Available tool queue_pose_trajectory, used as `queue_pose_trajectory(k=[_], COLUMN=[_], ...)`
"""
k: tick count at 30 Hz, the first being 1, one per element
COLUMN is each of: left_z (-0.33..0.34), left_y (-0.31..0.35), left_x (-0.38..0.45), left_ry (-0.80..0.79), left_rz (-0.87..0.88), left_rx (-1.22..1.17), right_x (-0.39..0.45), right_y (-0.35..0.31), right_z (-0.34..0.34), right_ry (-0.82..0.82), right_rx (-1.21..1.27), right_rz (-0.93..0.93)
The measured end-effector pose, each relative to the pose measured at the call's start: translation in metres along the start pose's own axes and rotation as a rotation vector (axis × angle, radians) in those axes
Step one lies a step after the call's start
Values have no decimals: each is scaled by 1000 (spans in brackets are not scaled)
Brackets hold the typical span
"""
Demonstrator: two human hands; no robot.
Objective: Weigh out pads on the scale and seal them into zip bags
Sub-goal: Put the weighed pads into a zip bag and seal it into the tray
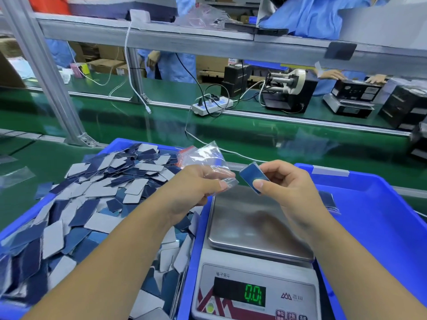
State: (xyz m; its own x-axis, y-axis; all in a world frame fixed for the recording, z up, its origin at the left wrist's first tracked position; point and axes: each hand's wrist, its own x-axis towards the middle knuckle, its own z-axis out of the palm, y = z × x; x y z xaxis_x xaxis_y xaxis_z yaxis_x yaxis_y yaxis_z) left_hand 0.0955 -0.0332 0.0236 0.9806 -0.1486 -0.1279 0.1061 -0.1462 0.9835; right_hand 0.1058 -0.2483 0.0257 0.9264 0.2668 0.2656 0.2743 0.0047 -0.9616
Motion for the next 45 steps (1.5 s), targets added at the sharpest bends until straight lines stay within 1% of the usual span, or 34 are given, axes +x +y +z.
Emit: queue_pose_trajectory(k=[3,7,10,12,15,16,20,24,29,35,37,40,43,45], left_z=[4,4,4,6,5,5,8,10,13,13,14,15,15,15], left_y=[0,-4,-3,-3,-4,-5,-2,-2,-2,-2,-2,-2,-2,-2], left_x=[-1,2,3,4,6,7,4,3,2,1,0,0,1,1], left_ry=[-4,34,11,58,160,160,59,59,51,3,3,39,82,79], left_rz=[8,26,58,61,25,23,14,-10,4,49,71,101,93,88], left_rx=[-4,-27,-22,-39,-145,-173,-270,-362,-344,-399,-347,-228,-226,-268], right_x=[0,0,-1,0,0,0,-1,-1,-3,-4,-4,-6,-7,-5], right_y=[0,2,3,3,4,4,4,4,6,8,9,10,9,9], right_z=[0,0,0,0,0,0,1,3,10,11,12,14,15,14], right_ry=[0,-12,-20,-22,-13,-12,-8,-19,-23,75,94,72,20,-1], right_rx=[5,-4,-14,-17,-12,-9,-14,-8,-14,-150,-164,-119,-56,-66], right_rz=[7,24,40,49,59,60,65,55,23,-2,-12,11,37,43])
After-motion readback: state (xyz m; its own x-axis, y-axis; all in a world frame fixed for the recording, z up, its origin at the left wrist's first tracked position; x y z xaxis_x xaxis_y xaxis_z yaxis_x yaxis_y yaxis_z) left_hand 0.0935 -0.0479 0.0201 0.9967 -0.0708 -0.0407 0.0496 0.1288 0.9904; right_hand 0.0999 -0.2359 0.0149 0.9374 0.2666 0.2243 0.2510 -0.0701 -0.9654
